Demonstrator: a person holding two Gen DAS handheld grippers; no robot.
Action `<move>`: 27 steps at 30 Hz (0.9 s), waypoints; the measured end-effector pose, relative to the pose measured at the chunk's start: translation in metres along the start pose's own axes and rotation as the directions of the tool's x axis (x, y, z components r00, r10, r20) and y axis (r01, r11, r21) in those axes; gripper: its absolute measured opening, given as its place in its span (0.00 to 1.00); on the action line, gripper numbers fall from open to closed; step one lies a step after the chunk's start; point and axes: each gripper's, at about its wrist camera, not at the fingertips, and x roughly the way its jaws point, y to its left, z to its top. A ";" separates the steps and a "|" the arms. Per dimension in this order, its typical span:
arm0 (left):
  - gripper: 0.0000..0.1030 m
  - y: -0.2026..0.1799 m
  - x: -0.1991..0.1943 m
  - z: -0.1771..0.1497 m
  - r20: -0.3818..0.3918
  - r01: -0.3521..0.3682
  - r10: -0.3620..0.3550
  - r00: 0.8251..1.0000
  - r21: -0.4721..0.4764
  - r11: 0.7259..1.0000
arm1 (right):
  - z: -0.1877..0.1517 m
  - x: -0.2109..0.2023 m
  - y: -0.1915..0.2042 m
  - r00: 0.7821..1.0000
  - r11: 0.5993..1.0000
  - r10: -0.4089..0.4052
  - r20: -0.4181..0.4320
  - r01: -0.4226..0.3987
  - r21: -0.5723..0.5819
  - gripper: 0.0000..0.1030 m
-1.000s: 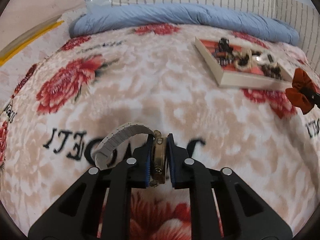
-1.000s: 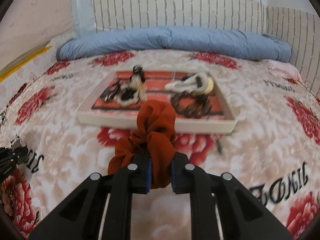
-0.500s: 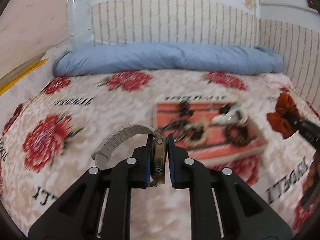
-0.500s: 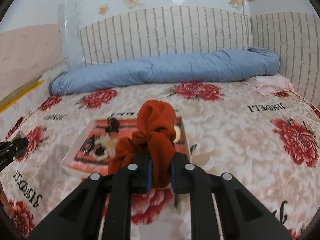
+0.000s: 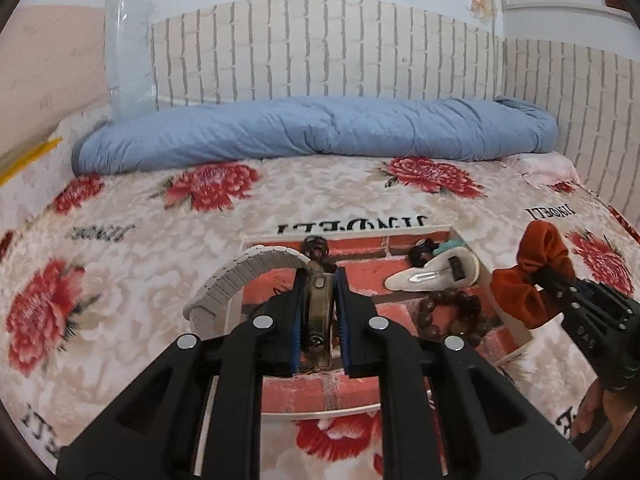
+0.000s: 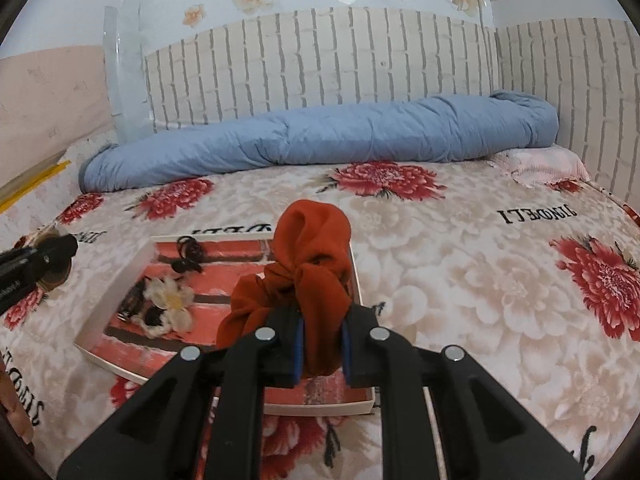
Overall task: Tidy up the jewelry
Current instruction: 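Carry the watch and orange scrunchie into the tray and open both tools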
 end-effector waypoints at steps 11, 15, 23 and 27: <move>0.12 0.007 0.060 -0.022 -0.063 -0.020 0.022 0.998 0.027 0.999 | -0.007 0.021 0.005 1.000 0.999 -0.024 0.000 0.024 -0.027 0.14; 0.12 0.010 0.072 -0.028 -0.078 -0.013 0.015 0.997 0.024 1.000 | -0.016 0.037 0.005 0.999 1.000 -0.008 -0.049 0.007 -0.018 0.14; 0.13 0.017 0.088 -0.037 -0.119 -0.017 0.018 0.993 0.006 1.000 | -0.027 0.056 0.012 0.993 0.999 -0.016 -0.117 0.010 -0.048 0.14; 0.13 0.015 0.094 -0.040 -0.126 -0.014 0.016 0.992 0.016 1.000 | -0.029 0.063 0.008 0.991 1.000 0.006 -0.134 -0.009 -0.027 0.14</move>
